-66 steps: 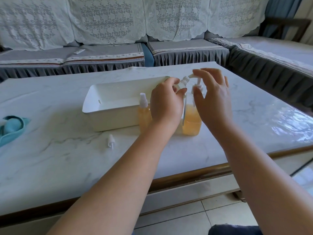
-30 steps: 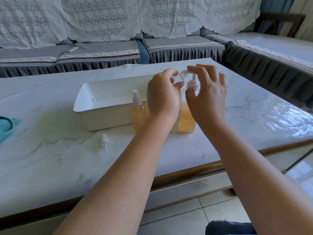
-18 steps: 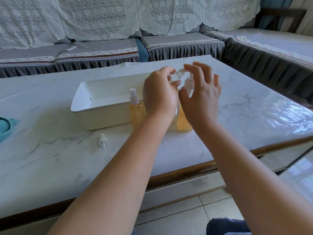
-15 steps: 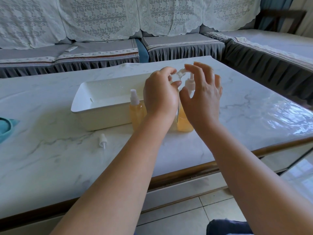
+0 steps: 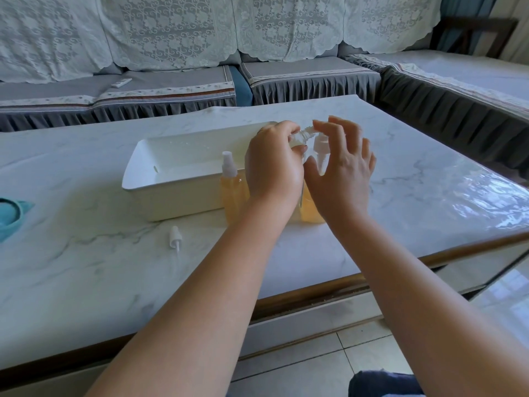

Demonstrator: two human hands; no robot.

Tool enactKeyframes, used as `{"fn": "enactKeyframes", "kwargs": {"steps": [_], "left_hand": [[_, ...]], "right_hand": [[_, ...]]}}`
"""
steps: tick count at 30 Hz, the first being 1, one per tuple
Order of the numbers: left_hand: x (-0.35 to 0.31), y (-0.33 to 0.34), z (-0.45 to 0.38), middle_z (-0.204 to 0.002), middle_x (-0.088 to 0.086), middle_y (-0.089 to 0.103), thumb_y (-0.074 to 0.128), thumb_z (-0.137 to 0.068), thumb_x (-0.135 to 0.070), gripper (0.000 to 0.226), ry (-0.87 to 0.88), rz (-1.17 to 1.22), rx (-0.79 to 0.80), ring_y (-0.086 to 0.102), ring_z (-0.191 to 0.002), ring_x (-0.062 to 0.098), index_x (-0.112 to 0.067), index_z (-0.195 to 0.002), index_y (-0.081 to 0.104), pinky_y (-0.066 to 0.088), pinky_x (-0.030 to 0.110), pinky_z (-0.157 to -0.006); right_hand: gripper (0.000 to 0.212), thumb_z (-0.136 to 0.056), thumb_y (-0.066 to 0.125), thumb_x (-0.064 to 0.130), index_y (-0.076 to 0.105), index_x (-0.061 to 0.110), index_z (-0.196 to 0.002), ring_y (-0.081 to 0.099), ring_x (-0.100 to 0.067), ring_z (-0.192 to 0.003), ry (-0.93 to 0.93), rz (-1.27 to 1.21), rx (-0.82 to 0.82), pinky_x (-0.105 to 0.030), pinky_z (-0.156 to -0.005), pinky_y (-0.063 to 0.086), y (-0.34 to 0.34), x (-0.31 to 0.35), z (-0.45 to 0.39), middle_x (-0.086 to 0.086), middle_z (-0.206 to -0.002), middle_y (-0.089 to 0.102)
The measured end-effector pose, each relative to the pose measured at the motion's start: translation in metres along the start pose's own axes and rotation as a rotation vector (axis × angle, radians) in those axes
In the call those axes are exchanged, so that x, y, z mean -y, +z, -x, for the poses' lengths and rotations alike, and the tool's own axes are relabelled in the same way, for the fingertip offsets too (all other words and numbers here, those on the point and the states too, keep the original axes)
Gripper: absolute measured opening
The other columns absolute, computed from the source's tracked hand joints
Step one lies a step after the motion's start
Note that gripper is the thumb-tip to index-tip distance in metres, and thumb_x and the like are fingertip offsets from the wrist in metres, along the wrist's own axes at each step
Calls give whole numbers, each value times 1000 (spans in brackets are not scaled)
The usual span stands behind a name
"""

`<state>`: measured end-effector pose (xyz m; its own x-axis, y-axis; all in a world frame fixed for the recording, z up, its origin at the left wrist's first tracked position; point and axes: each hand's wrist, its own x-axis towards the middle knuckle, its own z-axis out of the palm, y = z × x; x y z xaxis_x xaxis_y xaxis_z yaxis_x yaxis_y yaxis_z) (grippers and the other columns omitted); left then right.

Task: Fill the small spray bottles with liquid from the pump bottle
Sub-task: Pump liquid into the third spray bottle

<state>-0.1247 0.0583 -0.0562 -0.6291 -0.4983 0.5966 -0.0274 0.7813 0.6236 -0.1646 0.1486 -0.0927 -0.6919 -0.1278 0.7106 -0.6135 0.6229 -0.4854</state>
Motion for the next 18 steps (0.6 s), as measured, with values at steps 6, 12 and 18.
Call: {"fn": "enactKeyframes", "kwargs": {"steps": [6, 12, 18], "left_hand": [[-4, -3, -4, -99, -2, 69, 68, -86, -13, 32, -17, 16, -23, 62, -87, 10, -20, -117, 67, 40, 15, -74], [-7, -1, -4, -104, -1, 70, 68, -87, -13, 33, -32, 18, -28, 63, -94, 12, -20, -118, 66, 40, 15, -77], [-6, 0, -5, -104, -1, 70, 68, -86, -11, 34, -29, 13, -35, 64, -92, 9, -21, -118, 67, 43, 16, -77]], "right_hand": [[53, -78, 50, 30, 53, 29, -132, 44, -25, -119, -6, -44, -18, -41, -99, 36, -2, 8, -7, 6, -142, 45], [53, -79, 42, 38, 54, 29, -130, 43, -25, -121, -9, -54, -18, -43, -99, 37, -7, 8, -11, 6, -139, 47], [51, -79, 46, 31, 56, 29, -129, 43, -25, -117, -26, -19, -19, -37, -97, 33, -12, 4, -14, 5, -131, 51]]}}
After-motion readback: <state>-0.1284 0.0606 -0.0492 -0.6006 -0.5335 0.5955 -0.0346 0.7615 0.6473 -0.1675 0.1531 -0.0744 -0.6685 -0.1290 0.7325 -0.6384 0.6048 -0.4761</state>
